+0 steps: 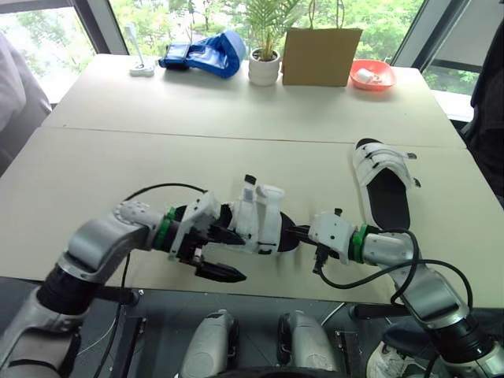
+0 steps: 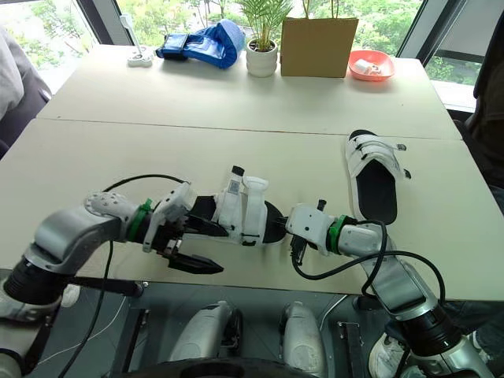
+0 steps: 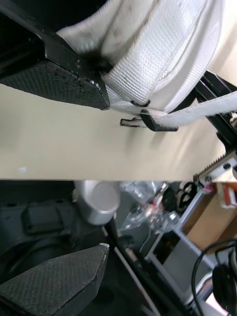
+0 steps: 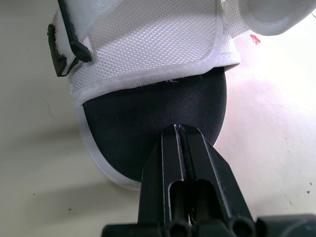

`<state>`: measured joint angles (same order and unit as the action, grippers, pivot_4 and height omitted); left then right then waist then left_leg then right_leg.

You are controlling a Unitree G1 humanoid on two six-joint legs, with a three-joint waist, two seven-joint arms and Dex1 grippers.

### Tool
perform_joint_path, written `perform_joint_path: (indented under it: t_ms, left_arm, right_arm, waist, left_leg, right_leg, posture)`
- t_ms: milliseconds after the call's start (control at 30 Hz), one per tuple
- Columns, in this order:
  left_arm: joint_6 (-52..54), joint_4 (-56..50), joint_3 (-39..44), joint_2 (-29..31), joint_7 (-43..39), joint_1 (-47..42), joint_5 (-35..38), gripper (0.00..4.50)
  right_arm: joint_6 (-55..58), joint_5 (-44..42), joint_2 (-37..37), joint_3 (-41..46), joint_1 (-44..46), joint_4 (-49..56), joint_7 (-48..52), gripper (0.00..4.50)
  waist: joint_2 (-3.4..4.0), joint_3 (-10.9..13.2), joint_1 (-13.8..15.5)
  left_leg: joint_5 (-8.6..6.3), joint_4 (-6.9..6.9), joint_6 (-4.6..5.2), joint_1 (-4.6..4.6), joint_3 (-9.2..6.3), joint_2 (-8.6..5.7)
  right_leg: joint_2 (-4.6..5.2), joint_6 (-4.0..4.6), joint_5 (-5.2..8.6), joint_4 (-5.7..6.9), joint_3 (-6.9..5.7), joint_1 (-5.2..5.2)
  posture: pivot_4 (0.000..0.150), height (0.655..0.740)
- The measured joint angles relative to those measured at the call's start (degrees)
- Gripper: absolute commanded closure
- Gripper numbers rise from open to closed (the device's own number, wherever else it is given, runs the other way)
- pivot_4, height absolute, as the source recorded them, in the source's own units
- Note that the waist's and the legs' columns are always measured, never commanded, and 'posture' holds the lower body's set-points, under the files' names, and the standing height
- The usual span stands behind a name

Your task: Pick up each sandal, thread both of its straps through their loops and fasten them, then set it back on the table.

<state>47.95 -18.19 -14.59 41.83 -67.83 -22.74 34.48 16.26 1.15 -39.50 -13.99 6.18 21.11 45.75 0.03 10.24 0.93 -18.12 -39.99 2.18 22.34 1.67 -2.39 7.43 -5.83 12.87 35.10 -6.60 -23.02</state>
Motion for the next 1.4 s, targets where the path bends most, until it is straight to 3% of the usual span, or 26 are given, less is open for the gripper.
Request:
perform_joint_path:
  t_ms: [533,633,800,1100,1400]
  left_arm:
    - [10.9,3.2,-0.3,-8.5,6.4,-2.7,2.8,0.02]
    - [13.7,5.3,0.2,-9.4,6.9,-3.9,3.8,0.80]
    - [17.9,8.1,-2.1,-10.4,7.8,-4.7,4.0,3.28]
    - [14.4,7.7,-2.5,-5.7,5.1,-3.8,3.6,3.28]
    - [13.8,8.5,-2.7,-9.2,6.7,-4.4,3.2,3.28]
  right_arm:
    - [-0.2,1.1,-1.9,0.2,-0.2,0.6,0.6,4.50]
    - [-0.2,1.3,-1.9,0.2,-0.3,0.6,0.6,4.50]
    - [-0.2,1.3,-1.8,0.0,-0.3,1.1,0.6,4.50]
    - [0.2,1.3,-1.7,0.3,-0.8,1.4,0.6,4.50]
    - [0.4,1.5,-0.9,0.1,-0.5,1.3,0.4,4.50]
  waist:
    - [-0.05,-0.1,1.5]
    - [-0.05,-0.2,1.5]
    - [-0.07,-0.2,1.3]
    - [-0.05,-0.2,1.3]
    - [-0.05,-0.1,1.2]
  left_leg:
    - [-0.07,-0.03,0.11,-0.27,0.00,0.00]
    - [-0.09,-0.03,0.15,-0.29,-0.01,0.00]
    - [-0.08,-0.02,0.14,-0.11,0.00,-0.01]
    - [-0.05,0.00,0.07,0.00,0.00,0.00]
    - [-0.05,0.01,0.07,0.00,0.00,0.00]
  right_leg:
    - [0.01,-0.01,0.00,-0.04,-0.02,0.09]
    - [0.02,-0.01,0.01,-0.05,-0.02,0.10]
    - [-0.01,-0.02,0.00,0.00,0.00,0.11]
    - [0.00,0.00,0.01,-0.02,-0.01,-0.02]
    - [0.00,0.00,0.01,0.00,0.00,-0.04]
  posture:
    - [0.150,0.7209]
    - [0.150,0.7209]
    - [0.150,0.7209]
    - [0.150,0.7209]
    - [0.150,0.7209]
